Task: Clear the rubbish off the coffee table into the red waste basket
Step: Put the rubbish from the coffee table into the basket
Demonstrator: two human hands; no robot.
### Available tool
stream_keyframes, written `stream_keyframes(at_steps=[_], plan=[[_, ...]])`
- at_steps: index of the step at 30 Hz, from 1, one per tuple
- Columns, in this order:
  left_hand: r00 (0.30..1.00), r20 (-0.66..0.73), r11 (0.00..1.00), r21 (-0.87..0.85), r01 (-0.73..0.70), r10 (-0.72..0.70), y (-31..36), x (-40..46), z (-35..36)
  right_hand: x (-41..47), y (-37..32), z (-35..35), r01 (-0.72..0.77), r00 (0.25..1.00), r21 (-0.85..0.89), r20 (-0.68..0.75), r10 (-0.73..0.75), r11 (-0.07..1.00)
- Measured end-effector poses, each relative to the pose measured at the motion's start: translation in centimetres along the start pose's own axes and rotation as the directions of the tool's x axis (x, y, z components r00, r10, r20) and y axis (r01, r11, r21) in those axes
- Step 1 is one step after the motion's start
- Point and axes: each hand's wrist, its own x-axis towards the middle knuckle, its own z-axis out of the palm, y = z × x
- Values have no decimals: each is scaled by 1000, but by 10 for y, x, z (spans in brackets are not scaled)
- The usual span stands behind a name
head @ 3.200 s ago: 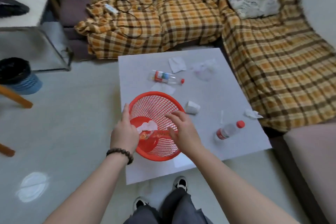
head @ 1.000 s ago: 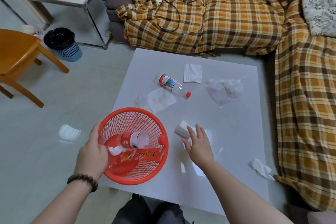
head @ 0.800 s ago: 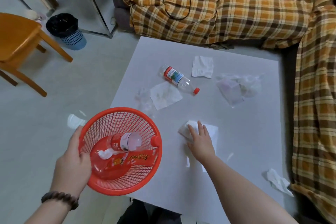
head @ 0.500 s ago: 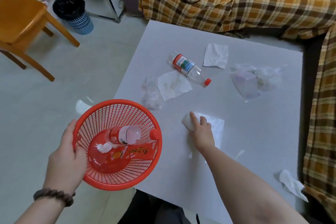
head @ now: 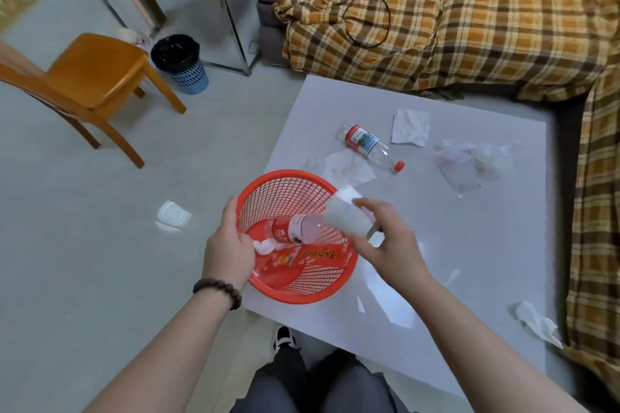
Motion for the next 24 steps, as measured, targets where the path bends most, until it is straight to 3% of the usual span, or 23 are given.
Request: stream_keyframes(at_steps=[2, 5, 8, 18, 24], plan=[[999, 3, 999, -27, -36, 36, 7, -2, -5, -6, -19, 9, 73, 986, -56, 157, -63, 996], [995, -14, 995, -40, -96, 96, 13, -4, -10, -12, -38, 32, 116, 922, -195, 385, -32, 974], [990, -11, 990, -19, -143, 143, 16, -5, -15, -14, -47, 53, 132, 882, -318, 470, 35, 939], [968, 58, 970, 2, -245, 244, 10, 4, -24, -24, -55, 77, -10, 908, -423, 377, 185, 906], [942, 159, 953, 13, -303, 297, 17, 9, 1, -56, -41, 47, -188, 977, -277, 42, 207, 942]])
